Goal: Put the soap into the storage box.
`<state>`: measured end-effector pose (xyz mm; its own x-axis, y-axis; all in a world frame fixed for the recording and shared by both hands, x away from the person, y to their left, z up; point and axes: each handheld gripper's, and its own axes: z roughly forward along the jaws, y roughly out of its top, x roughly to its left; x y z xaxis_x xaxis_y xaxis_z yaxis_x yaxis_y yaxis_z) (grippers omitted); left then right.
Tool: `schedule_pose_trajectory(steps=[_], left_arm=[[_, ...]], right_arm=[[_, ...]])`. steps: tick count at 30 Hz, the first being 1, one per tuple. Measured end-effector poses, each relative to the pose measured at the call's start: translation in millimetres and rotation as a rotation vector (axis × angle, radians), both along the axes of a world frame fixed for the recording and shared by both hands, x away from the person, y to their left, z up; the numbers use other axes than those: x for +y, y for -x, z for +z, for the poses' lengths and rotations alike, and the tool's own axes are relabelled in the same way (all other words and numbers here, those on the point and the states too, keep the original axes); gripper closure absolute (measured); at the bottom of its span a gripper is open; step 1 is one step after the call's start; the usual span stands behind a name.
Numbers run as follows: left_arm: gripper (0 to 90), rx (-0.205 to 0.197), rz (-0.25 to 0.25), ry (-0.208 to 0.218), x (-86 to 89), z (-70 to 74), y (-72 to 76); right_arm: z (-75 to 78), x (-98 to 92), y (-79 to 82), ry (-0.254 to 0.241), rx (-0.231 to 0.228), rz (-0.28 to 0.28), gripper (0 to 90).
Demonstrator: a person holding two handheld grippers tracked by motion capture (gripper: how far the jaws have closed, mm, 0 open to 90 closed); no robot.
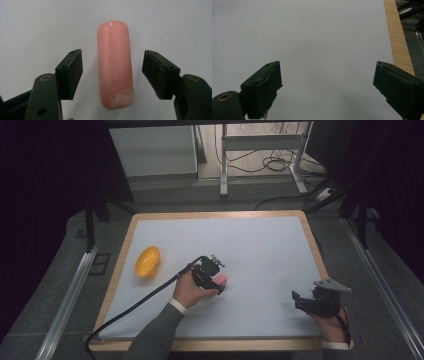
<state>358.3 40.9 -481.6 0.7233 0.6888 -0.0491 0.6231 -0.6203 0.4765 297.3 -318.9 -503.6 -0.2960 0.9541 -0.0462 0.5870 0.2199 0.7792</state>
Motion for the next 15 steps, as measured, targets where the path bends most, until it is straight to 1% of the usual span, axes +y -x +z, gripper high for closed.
schedule_pose_trajectory(steps=[5,8,10,15], left_arm=[[40.2,0.015,0.003,-0.007,-2.0,-7.7,-3.9],[47.1,0.005,0.01,-0.003,-3.6,-10.6,-3.9],[52.2,0.009,0.011,0.007,-4.6,-12.2,-3.7],[58.5,0.009,0.02,0.005,-5.8,-15.4,-3.5]], right_arm=[[0.0,0.3,0.1,0.0,-0.001,0.002,7.8],[0.0,0.0,0.1,0.0,-0.001,0.001,7.8],[0.1,-0.4,0.2,0.0,0.0,-0.002,7.8],[1.0,-1.7,0.4,-0.003,-0.001,-0.003,7.8]])
